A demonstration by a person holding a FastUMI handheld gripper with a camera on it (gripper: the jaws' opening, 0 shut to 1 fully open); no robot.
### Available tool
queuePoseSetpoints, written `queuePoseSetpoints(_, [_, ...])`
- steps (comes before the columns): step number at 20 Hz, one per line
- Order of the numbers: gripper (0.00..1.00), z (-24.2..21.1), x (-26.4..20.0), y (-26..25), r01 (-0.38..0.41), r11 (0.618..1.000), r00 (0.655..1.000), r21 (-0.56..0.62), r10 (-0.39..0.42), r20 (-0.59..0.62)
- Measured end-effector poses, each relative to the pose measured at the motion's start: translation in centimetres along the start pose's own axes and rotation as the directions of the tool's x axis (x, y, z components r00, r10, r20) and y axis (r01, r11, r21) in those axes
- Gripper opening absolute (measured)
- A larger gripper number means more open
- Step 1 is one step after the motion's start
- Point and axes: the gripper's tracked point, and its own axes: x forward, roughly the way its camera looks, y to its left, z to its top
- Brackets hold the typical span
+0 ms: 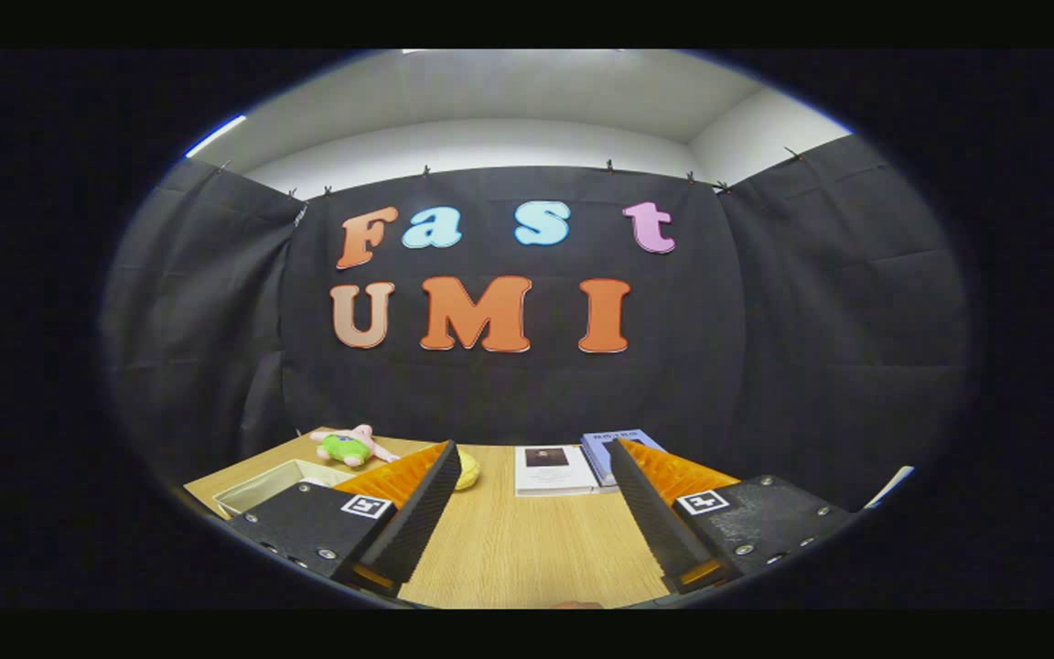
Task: Open the storage box then place both shoes into the box .Put the left shoe in first, then the right shoe, with the right side of both shoes facing outward in a uniform manner.
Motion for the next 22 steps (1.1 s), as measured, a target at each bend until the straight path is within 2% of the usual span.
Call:
queuePoseSetpoints(9, [0.97, -0.1, -0.6, -2.5, 0.028, 0.999, 0.999, 0.023, -0.028, 0.023])
queuePoseSetpoints(22, [0.97, -0.5, -0.5, -2.3, 0.018, 0.999, 1.000, 0.033, -0.018, 0.024])
